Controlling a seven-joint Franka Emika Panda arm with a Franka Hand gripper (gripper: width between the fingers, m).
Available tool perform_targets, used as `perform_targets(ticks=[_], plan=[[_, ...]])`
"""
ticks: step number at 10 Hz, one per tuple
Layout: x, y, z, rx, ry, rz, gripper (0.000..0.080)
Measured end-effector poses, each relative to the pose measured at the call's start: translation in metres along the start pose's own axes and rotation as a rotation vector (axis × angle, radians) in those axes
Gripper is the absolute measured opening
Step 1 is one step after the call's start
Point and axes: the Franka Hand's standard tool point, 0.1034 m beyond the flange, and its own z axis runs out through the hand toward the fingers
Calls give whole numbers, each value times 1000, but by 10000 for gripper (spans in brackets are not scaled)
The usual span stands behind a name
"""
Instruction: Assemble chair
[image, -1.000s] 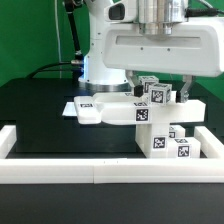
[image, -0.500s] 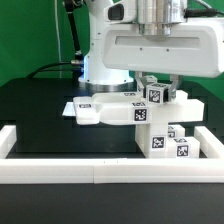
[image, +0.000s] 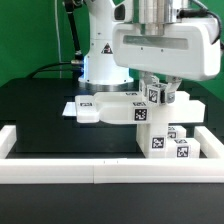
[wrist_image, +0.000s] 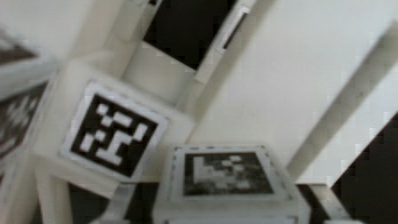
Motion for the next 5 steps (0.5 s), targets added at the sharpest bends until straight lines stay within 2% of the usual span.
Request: perform_targets(ticks=[5], plan=[[-1, -2, 0, 7, 4, 388, 269]])
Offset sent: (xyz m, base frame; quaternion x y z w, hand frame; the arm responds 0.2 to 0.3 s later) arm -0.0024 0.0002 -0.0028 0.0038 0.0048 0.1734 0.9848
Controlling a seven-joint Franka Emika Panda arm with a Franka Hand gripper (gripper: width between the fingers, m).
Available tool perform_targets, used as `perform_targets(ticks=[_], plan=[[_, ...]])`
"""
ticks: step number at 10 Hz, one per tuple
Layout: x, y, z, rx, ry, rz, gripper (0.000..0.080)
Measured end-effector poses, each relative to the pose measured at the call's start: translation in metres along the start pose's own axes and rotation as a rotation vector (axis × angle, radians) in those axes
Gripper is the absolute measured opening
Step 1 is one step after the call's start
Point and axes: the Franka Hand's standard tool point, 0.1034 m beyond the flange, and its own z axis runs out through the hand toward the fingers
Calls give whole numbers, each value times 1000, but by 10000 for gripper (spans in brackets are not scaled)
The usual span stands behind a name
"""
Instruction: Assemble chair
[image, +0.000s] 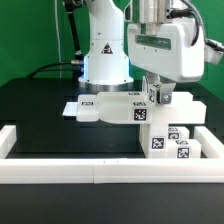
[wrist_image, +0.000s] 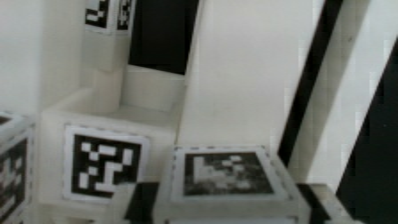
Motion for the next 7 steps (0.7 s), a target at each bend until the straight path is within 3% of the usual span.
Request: perform_targets(ticks=[7], plan=[[-7, -2, 0, 11, -9, 507, 271]])
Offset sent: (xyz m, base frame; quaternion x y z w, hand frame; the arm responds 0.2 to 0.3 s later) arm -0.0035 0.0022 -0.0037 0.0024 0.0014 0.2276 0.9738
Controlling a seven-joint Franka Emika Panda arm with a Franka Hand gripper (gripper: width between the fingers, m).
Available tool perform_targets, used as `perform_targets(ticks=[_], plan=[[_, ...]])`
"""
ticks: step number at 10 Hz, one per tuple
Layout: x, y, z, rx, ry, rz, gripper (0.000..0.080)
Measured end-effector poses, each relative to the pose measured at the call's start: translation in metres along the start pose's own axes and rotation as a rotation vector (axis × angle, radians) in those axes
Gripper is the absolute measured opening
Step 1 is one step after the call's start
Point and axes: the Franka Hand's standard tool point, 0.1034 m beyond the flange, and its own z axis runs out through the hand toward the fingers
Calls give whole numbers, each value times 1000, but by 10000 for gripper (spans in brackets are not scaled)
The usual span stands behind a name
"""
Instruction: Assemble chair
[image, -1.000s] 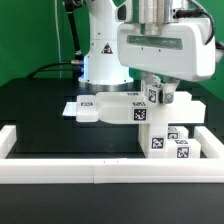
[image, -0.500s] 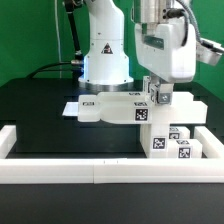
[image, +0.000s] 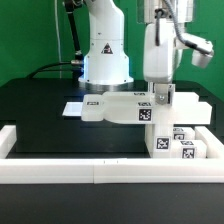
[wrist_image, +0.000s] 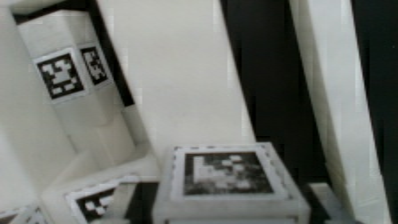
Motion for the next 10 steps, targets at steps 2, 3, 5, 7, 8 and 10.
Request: perform_targets(ticks=[2, 3, 5, 7, 8, 10], plan=[[-1, 0, 0, 1, -2, 76, 271], [-1, 0, 0, 1, -5, 84, 271], [-2, 0, 0, 0, -6, 46, 458], [-2, -1, -1, 0, -7, -28, 602], [-2, -2, -2, 2, -8, -110, 635], [-3, -2, -3, -3, -8, -352, 647]])
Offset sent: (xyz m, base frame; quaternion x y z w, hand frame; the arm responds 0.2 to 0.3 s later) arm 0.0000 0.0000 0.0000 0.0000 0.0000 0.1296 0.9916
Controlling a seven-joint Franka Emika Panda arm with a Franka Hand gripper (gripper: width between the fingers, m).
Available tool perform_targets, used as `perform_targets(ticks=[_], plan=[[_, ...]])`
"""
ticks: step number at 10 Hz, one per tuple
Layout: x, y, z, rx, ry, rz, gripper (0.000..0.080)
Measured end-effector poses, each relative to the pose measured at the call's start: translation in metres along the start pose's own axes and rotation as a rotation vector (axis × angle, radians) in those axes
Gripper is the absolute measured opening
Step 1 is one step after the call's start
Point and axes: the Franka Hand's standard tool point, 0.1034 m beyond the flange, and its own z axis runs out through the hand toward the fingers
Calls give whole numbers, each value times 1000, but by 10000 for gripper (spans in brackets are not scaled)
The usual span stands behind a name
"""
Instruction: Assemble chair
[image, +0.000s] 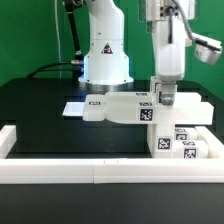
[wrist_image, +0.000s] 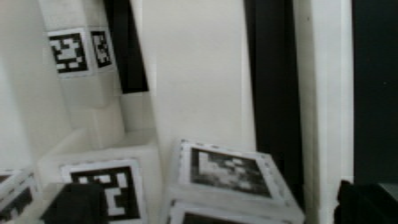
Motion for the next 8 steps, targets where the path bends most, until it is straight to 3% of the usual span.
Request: perform_targets(ticks=[8], plan=[[4, -2, -1, -2, 8, -747, 649]])
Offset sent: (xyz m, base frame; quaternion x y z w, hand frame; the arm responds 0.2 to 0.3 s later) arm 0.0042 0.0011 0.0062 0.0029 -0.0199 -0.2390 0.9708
